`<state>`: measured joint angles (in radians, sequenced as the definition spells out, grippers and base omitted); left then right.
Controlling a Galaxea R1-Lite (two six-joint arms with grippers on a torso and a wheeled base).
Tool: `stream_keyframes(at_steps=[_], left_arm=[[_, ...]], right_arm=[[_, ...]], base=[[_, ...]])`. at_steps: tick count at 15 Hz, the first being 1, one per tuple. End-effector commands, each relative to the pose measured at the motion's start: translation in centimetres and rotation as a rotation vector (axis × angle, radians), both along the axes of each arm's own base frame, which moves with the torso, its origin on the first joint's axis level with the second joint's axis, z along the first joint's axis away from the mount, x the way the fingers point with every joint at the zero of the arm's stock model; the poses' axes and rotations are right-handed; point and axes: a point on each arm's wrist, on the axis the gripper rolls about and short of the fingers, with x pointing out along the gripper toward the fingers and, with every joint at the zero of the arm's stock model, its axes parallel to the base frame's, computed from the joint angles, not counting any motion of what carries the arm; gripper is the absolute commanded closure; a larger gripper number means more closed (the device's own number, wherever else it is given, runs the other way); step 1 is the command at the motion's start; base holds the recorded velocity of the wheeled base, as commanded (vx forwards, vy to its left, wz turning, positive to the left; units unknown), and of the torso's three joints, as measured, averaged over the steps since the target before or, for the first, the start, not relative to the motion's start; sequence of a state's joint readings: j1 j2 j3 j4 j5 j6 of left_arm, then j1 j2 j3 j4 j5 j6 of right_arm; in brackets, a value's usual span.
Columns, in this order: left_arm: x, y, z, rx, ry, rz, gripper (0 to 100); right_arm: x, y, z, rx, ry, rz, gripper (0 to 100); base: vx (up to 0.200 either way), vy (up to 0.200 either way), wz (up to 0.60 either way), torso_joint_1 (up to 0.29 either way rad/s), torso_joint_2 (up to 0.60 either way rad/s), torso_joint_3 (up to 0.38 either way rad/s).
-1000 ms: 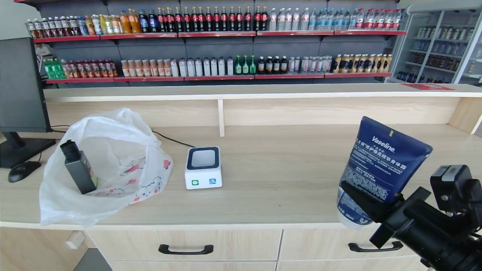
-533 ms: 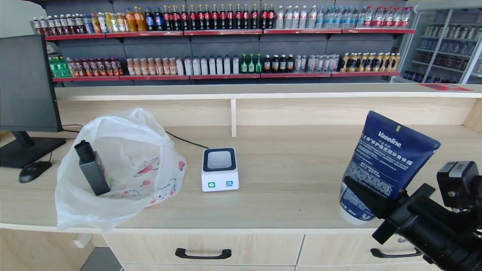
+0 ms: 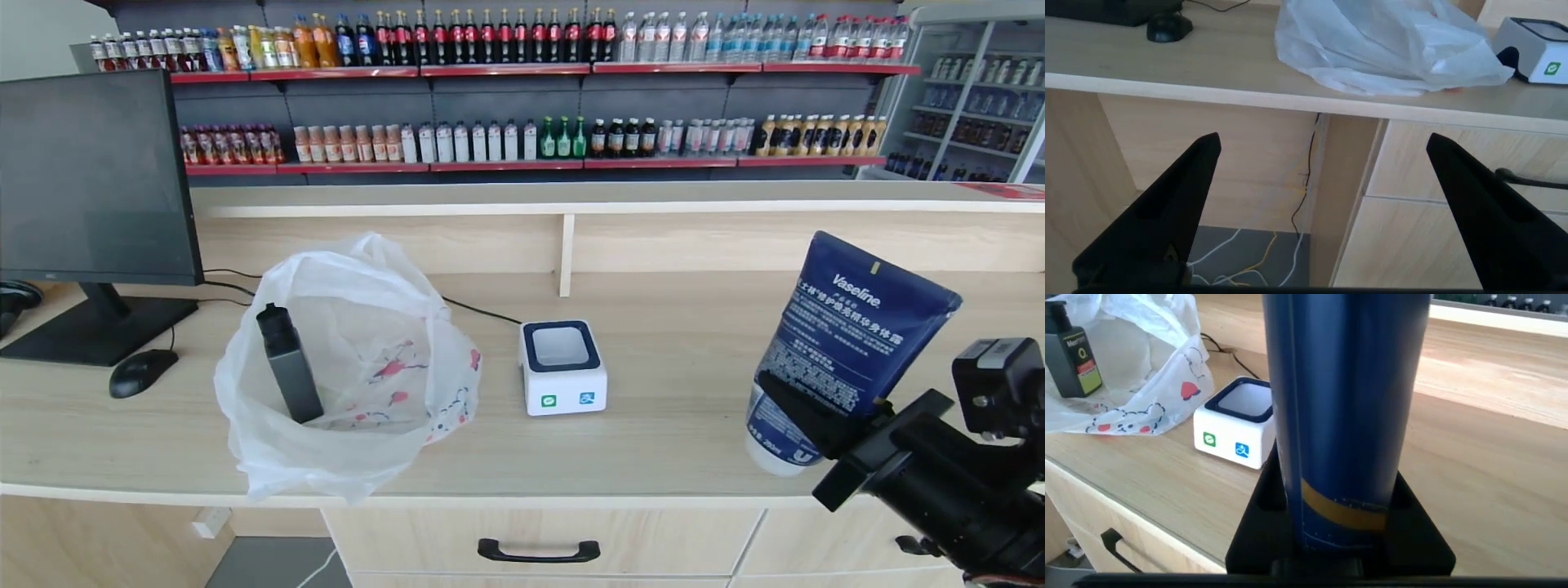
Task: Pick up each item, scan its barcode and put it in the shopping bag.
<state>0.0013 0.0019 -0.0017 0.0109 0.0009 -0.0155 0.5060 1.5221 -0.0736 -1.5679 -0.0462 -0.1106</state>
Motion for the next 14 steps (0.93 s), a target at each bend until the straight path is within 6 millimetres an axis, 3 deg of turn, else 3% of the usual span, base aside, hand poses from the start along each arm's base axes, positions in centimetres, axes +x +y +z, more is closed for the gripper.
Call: stream_keyframes(at_steps=[1,6,14], left_arm=[[0.0,0.0,0.0,0.000,0.000,0.001,0],[0.0,0.0,0.0,0.000,0.000,0.001,0],[0.0,0.0,0.0,0.002,-0.002,0.001,0]], right_arm=[[0.1,-0.1,0.1,0.015,0.002,-0.004,100],[0.8,-0.3,0.7,0.041,-0.018,-0.030,100],[1.9,0.0,1.1,0.061,-0.031,-0.038,100]], base=[[0.000,0.200,0.00,0.002,0.01,0.007],[0.000,0.200,0.00,0.001,0.01,0.004],[0.000,0.000,0.00,0.000,0.00,0.000]])
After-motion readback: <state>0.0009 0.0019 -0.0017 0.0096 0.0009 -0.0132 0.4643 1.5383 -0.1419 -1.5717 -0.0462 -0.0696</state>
